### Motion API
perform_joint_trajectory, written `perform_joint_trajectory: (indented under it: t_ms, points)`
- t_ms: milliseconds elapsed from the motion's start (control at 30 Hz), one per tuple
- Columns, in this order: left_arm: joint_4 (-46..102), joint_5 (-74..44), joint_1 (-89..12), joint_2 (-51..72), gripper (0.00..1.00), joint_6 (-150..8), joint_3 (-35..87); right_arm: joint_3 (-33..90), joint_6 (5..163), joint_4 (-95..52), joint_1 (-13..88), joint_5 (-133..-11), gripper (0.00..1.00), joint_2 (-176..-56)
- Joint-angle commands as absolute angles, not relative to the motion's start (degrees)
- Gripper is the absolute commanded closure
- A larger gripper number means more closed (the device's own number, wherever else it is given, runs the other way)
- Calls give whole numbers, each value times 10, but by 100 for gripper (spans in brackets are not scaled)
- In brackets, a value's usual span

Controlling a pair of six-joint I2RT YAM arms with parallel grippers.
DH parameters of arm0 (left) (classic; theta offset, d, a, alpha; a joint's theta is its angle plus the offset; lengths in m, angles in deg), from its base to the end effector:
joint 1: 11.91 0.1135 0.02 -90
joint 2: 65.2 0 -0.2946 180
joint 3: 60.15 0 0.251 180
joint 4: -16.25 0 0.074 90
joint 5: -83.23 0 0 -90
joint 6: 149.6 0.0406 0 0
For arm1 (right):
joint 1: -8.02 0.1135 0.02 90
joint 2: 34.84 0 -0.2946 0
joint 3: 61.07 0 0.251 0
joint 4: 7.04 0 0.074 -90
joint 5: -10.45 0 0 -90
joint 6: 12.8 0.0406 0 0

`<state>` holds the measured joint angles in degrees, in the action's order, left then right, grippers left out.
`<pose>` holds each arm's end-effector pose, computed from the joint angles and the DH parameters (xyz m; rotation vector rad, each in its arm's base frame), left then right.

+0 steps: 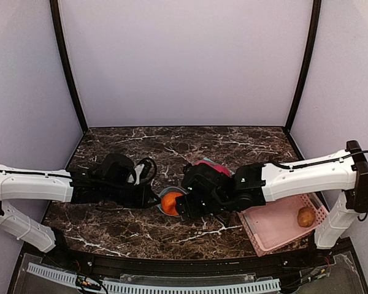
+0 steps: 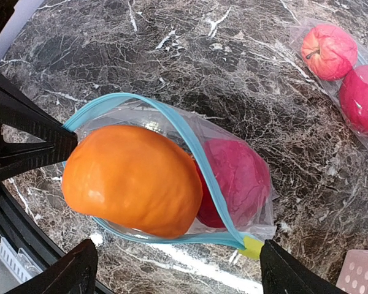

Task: Place the food in the zip-top bag and seal the zipper
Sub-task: Adjust the fake fruit in the zipper food storage bag.

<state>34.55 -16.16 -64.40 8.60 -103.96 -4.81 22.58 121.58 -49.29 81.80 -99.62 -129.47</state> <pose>0.1575 -0.2160 0.2487 0.2728 2.4233 -1.0463 0.1132 0.3392 0.2695 -0.4880 2.4345 0.4814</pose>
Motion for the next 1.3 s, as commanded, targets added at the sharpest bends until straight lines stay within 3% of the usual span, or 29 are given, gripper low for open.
perform_joint_trajectory:
  t_ms: [0,433,833,1267]
  points:
    - [355,-162,-640,81,99,-1033,-54,229,1160,-458,807,-992,8,-1308]
    - [355,-183,-640,97,99,-1015,-49,235,992,-338,763,-935,10,-1353]
    - [377,-177,-639,105,99,-1000,-33,231,920,-285,725,-839,25,-1393]
    - [373,-161,-639,76,99,-1019,-20,219,940,-293,733,-970,33,-1422]
